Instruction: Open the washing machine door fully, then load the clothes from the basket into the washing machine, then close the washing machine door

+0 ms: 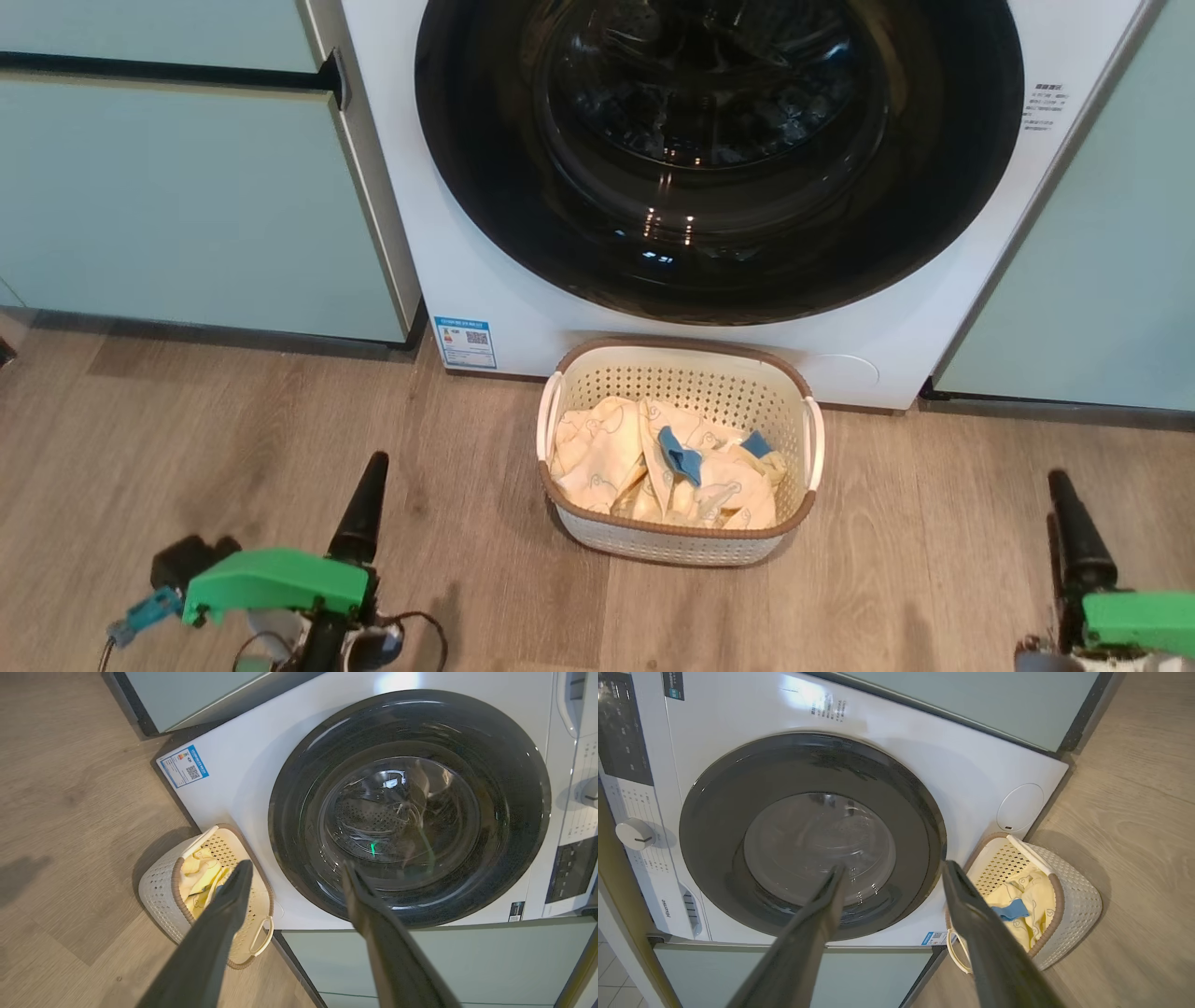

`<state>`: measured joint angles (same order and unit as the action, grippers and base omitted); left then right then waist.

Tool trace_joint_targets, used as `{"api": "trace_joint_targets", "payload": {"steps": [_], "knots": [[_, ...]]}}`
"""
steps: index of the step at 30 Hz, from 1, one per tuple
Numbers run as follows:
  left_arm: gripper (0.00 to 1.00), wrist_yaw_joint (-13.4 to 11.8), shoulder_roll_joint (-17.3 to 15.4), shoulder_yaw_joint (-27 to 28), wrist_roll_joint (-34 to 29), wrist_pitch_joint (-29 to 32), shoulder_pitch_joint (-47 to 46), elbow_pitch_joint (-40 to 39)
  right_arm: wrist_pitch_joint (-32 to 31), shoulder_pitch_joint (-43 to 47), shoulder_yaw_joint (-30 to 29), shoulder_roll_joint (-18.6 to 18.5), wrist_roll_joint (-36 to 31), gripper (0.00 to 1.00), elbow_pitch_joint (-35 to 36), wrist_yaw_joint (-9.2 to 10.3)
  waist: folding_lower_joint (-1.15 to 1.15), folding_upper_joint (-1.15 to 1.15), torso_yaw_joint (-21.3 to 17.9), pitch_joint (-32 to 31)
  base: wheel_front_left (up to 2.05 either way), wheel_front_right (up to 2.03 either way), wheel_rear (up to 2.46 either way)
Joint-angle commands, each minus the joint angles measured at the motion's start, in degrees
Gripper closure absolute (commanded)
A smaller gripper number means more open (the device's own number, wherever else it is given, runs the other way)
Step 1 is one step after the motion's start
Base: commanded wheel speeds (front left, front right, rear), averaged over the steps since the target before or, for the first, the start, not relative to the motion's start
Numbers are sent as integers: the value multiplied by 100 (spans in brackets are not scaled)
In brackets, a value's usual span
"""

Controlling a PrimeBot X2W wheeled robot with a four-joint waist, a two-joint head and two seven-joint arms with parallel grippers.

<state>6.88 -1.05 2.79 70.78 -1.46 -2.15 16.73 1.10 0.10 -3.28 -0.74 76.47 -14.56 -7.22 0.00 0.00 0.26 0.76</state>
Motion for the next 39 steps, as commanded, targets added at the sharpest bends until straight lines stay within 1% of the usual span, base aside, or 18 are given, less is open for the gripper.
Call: {"api": "trace_joint_targets", "payload": {"steps": [1,19,30,33,39], "knots": [[0,23,-78,46,-214,-59,-337,-252,93,-397,69,-91,-196,0,271,-10,0,0,2,0,0,0,0],[0,32,-102,1,-1837,-363,-572,-564,397,-536,186,-120,-2005,0,552,-14,0,0,14,20,0,0,0],[0,33,-117,59,-2978,-549,-728,-678,583,-626,266,-137,-3005,0,722,-16,0,0,16,28,0,0,0],[0,2,-121,52,-3327,-599,-764,-678,633,-643,262,-142,-3271,0,737,-17,0,0,17,34,0,0,0],[0,-101,-128,55,-3726,-683,-842,-672,718,-670,249,-150,-3709,0,706,-18,0,0,25,39,0,0,0]]}}
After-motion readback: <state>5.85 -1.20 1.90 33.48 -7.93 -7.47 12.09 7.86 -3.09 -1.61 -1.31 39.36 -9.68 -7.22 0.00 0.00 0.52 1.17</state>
